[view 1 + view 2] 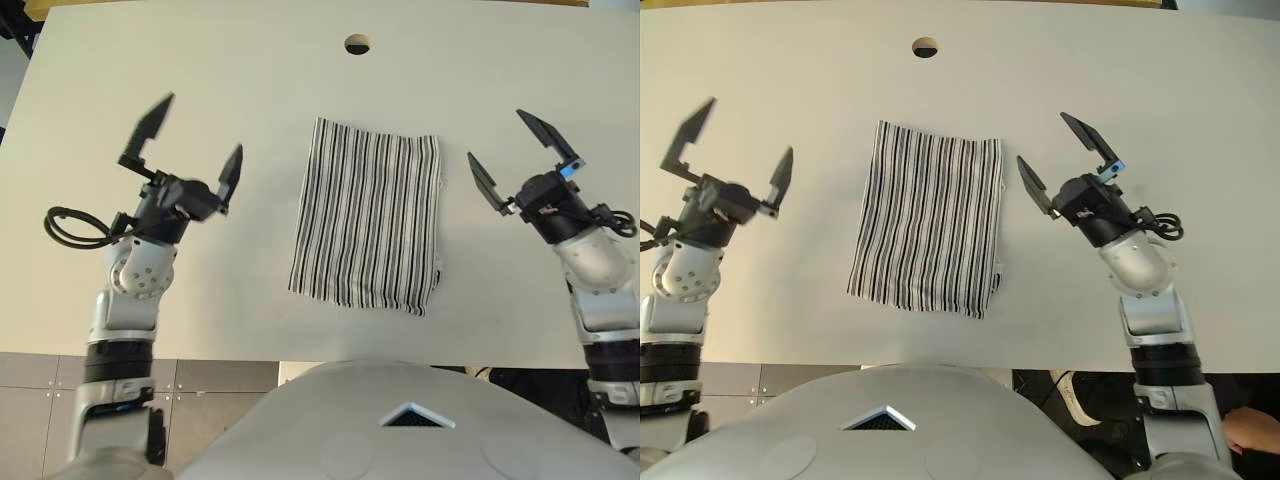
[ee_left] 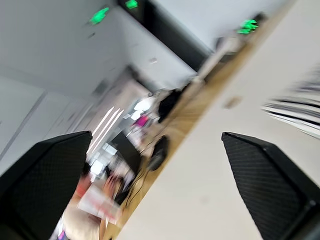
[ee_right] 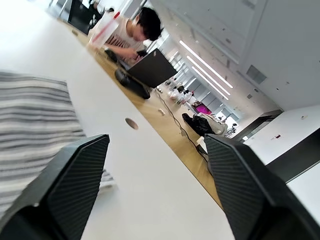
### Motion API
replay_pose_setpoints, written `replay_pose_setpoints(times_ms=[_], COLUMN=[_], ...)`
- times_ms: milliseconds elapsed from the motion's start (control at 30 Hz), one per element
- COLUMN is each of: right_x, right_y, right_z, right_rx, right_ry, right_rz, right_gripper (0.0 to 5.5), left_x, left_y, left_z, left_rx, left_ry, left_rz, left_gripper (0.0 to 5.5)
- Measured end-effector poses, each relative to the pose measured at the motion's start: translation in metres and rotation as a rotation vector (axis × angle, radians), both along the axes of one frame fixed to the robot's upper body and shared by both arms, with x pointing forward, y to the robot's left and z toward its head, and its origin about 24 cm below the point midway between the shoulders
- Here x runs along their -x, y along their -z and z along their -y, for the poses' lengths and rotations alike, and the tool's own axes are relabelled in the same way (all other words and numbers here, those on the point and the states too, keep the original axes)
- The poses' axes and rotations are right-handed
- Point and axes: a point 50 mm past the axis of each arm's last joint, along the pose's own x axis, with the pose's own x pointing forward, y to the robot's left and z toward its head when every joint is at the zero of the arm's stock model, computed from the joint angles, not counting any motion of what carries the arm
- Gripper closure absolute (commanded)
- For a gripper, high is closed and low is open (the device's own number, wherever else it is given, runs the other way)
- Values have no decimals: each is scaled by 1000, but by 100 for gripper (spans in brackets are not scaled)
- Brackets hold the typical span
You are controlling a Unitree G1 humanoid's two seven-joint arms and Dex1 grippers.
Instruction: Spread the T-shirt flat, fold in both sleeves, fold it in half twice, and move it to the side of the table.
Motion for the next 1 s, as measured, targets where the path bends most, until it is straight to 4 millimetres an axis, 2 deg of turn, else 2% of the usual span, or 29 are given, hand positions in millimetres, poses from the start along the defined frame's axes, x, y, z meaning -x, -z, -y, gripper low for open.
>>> replay_pose_setpoints(times_ms=[33,133,167,267,400,567,700,833,1000], right_x=[5,21,30,53,75,72,68,62,63], right_y=[0,0,1,15,32,31,33,38,38], right_z=[4,6,7,6,1,1,-11,-26,-34], right_rx=[56,219,323,561,725,804,801,764,757], right_ry=[-11,-68,-112,-263,-440,-502,-560,-607,-658], right_rz=[-12,-27,-35,-117,-224,-192,-155,-118,-103], right_gripper=[238,238,238,238,238,238,238,238,238], left_x=[6,8,8,14,28,38,44,39,36], left_y=[2,2,4,13,25,26,25,27,29], left_z=[-2,-8,-7,2,12,27,32,37,41], left_rx=[-77,-226,-271,-365,-470,-469,-457,-457,-465], left_ry=[44,105,142,269,447,587,650,694,741], left_rz=[-34,-100,-136,-245,-375,-416,-441,-437,-434], left_gripper=[138,138,138,138,138,138,138,138,138])
